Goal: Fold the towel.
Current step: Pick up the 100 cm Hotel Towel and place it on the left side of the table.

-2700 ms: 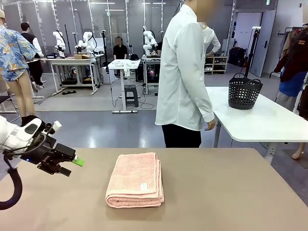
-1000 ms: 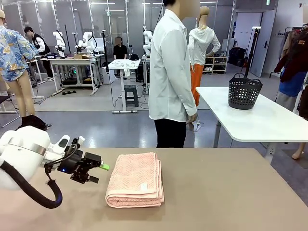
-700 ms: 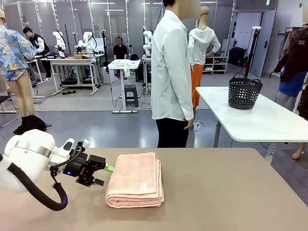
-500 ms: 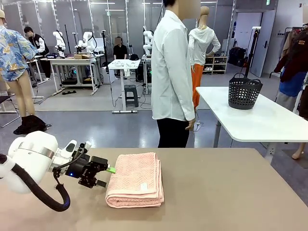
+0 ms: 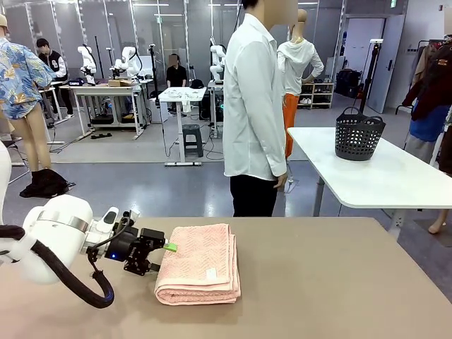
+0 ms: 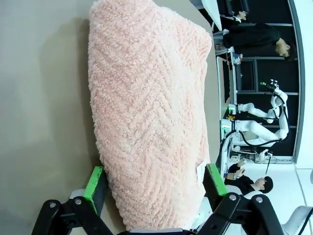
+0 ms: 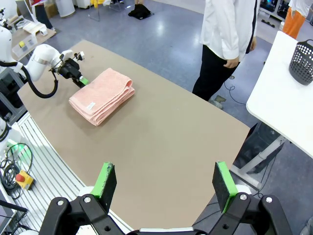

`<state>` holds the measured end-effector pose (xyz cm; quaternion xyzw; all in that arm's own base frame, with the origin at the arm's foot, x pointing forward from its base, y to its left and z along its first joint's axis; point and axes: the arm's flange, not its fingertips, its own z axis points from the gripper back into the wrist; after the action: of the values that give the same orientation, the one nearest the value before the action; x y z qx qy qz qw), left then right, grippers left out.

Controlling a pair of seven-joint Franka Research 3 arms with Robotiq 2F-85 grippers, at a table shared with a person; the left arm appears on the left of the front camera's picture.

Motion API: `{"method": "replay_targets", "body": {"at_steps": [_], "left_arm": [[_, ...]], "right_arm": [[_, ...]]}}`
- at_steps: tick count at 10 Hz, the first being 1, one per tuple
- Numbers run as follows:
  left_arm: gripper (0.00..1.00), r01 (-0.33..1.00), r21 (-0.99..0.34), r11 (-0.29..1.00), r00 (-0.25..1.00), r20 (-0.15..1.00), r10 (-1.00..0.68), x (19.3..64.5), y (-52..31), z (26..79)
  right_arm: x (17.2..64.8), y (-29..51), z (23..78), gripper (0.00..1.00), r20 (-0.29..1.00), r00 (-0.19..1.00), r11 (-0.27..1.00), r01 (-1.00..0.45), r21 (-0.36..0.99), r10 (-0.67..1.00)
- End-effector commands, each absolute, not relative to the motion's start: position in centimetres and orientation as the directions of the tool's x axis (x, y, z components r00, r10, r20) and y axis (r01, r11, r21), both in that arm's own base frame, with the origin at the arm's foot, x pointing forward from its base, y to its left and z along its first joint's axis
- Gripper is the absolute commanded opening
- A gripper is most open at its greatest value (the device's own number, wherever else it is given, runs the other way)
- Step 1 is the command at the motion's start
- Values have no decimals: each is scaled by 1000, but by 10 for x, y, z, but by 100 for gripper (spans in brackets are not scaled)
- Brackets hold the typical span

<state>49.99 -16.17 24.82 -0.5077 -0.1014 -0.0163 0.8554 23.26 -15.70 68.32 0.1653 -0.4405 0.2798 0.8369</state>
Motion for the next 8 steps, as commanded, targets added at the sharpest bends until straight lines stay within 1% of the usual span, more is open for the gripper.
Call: {"method": "replay_targets", "body": {"at_steps": [1, 3, 4, 5, 6, 8], "left_arm": [[100, 160, -877, 452, 970, 224, 91, 506, -172, 241], [100, 164, -880, 445, 972, 220, 78, 506, -176, 235], [55, 166, -885, 434, 971, 225, 87, 507, -178, 235], [41, 167, -892, 419, 970, 225, 92, 507, -178, 235], [0, 172, -894, 413, 968, 231, 96, 507, -177, 236], [0, 169, -895, 412, 969, 227, 97, 506, -175, 235]], "right_arm": [[233, -157, 683, 100, 831, 455, 790, -613, 31, 321], [233, -157, 683, 100, 831, 455, 790, -613, 31, 321], [233, -157, 683, 100, 831, 455, 790, -613, 31, 321], [233, -157, 683, 100, 831, 455, 790, -613, 31, 321], [233, -157, 683, 100, 831, 455, 790, -613, 31, 321], [233, -157, 683, 100, 831, 455, 790, -613, 31, 321]]}}
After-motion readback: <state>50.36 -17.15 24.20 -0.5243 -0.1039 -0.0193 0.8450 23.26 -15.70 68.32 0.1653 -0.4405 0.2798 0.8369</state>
